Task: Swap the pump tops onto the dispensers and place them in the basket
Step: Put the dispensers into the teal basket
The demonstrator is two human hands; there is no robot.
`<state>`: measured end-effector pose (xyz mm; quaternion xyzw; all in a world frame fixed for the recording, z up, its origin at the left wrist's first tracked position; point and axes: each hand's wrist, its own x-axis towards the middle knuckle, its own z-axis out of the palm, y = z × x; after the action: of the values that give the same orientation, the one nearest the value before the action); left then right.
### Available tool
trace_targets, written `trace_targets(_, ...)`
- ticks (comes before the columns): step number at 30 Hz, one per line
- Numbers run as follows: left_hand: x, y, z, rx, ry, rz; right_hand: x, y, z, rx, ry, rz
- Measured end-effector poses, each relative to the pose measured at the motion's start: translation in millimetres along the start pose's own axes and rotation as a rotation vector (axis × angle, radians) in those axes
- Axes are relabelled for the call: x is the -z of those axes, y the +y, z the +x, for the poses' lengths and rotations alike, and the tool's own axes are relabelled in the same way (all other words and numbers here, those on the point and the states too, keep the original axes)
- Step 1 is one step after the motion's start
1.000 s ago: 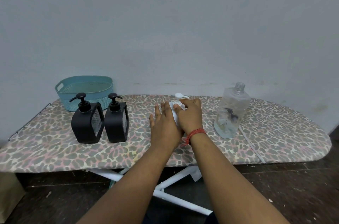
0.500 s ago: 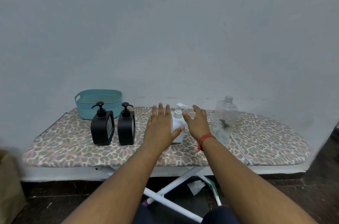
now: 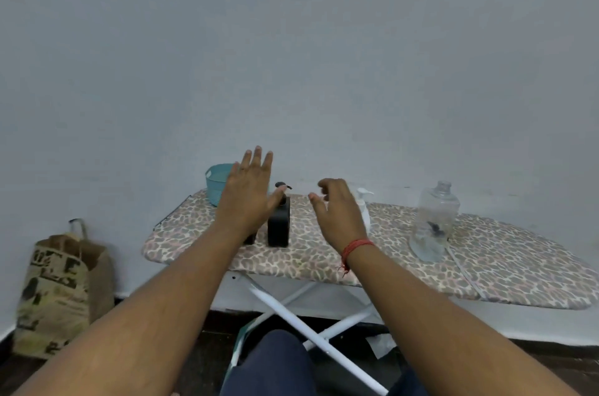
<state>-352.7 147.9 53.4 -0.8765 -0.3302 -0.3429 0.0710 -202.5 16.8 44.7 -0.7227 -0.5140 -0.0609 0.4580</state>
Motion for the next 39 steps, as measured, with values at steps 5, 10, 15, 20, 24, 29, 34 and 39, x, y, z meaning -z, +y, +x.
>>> trace_targets(5, -7.5, -48.9, -17.4, 0.3, 0.108, -0.19, -58.2, -32.1, -4.7, -0.018, -0.163, 0.168)
trace_targets(10, -23.5, -51.8, -35.8, 0.669, 0.1, -0.631, -124.9, -43.0, -1.6, -0.168, -0.325, 0.264)
trace_targets(15, -60.9, -73.7, -41.5, 0.789, -0.118, -0.873, -171.8, -44.9, 4.2, -0.282, -0.32, 0.327)
trace_targets(20, -75.2, -77.6, -33.8, 0.693, -0.225, -0.996, -197.1, -43.0, 8.9, -0.384, -0.245, 0.443)
trace_targets(24, -87.7, -81.9, -31.2, 0.653, -0.222, -1.062, -204.0, -41.3, 6.3, -0.383, -0.217, 0.492)
trace_targets(29, -82.6, -85.5, -28.5, 0.681, -0.171, -1.128, -207.1, -50.4, 12.7, -0.367, -0.195, 0.486)
trace_targets(34, -57.3, -94.9, -8.2, 0.659, -0.095, -1.131, -199.4, -78.8, 34.5, -0.331, -0.133, 0.508)
trace_targets(39, -28.8, -121.8, 43.8, 0.608, -0.065, -1.072, -190.4, -108.4, 89.7, -0.313, -0.088, 0.586)
